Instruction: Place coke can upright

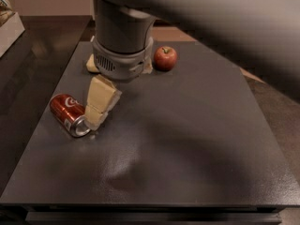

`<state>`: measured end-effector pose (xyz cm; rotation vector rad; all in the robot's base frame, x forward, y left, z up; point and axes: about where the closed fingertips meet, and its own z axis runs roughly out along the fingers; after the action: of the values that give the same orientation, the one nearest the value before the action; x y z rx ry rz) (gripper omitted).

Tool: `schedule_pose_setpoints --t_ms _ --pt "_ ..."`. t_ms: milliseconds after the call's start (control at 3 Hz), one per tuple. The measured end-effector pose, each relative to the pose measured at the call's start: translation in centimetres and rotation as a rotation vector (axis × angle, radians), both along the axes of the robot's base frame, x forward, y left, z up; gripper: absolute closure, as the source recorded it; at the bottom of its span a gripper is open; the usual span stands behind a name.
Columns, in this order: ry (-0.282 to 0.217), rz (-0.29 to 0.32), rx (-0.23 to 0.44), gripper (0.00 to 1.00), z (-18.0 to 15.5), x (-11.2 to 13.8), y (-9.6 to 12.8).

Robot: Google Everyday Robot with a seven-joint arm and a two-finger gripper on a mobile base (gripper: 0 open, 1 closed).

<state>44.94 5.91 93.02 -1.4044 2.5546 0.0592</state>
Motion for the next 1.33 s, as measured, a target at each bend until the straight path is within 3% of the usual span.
schedule_pose_setpoints --t_ms 667,1333 --pt "0.082 -0.003 -0.079 0.0 -2.2 2.2 4.4" --pt "0.114 -0.041 -0.079 0.0 -3.4 3.4 8.6"
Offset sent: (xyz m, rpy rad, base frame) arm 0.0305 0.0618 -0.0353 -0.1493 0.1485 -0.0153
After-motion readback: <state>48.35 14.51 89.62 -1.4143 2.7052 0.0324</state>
